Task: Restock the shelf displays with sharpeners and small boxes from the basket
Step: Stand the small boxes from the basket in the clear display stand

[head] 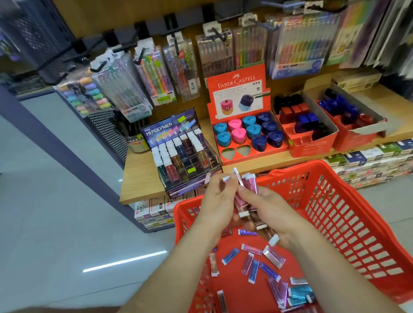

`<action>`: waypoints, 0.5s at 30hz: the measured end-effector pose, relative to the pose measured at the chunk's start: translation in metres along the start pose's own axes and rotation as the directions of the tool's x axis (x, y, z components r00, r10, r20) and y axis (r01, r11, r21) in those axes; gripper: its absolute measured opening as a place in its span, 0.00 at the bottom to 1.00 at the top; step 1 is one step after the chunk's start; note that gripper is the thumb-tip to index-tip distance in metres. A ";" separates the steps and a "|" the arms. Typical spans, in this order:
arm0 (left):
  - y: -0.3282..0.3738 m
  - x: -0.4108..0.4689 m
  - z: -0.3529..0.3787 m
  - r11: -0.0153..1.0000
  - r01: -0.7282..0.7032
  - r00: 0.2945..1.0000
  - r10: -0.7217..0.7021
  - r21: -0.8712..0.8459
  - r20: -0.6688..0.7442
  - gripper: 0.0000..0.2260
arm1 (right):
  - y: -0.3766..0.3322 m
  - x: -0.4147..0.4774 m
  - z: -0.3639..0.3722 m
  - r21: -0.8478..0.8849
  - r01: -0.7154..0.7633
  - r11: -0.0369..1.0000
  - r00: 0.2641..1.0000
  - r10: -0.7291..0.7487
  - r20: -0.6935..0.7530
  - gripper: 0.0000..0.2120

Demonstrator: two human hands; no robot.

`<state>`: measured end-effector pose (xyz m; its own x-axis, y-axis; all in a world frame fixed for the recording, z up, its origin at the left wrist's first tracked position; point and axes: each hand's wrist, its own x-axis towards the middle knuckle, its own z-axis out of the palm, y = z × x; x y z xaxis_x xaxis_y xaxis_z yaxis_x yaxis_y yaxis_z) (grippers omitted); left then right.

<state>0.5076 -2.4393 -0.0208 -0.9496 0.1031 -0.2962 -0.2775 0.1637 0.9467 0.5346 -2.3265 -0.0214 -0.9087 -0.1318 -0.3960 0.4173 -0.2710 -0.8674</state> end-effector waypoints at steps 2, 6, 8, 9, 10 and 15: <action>0.010 0.007 -0.016 0.999 -0.030 0.999 0.029 0.045 0.023 0.10 | -0.003 0.005 0.003 0.010 0.026 1.000 1.000 -0.026 -0.002 0.12; 0.036 0.026 -0.055 0.979 -0.020 0.997 0.005 0.202 0.073 0.07 | -0.007 0.017 0.012 -0.008 0.047 0.999 0.999 -0.047 0.007 0.12; 0.046 0.036 -0.073 0.975 -0.014 0.993 -0.013 0.223 0.121 0.03 | -0.009 0.025 0.020 -0.012 0.037 0.999 0.999 -0.037 0.014 0.13; 0.051 0.041 -0.083 0.971 -0.013 0.992 -0.017 0.237 0.126 0.02 | -0.010 0.029 0.024 0.003 0.028 1.000 0.999 -0.028 0.019 0.12; 0.056 0.047 -0.092 0.971 -0.009 0.993 -0.019 0.241 0.113 0.02 | -0.010 0.034 0.027 0.025 0.017 1.000 1.000 -0.017 0.026 0.12; 0.071 0.081 -0.147 0.950 -0.001 0.999 0.017 0.313 -0.046 0.03 | -0.010 0.055 0.032 -0.007 -0.011 1.000 0.998 0.011 0.056 0.12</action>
<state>0.3895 -2.5630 0.0415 -0.9597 0.0609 -0.2743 -0.2164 0.4628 0.8597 0.4808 -2.3610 -0.0248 -0.9023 -0.1880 -0.3880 0.4269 -0.2632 -0.8651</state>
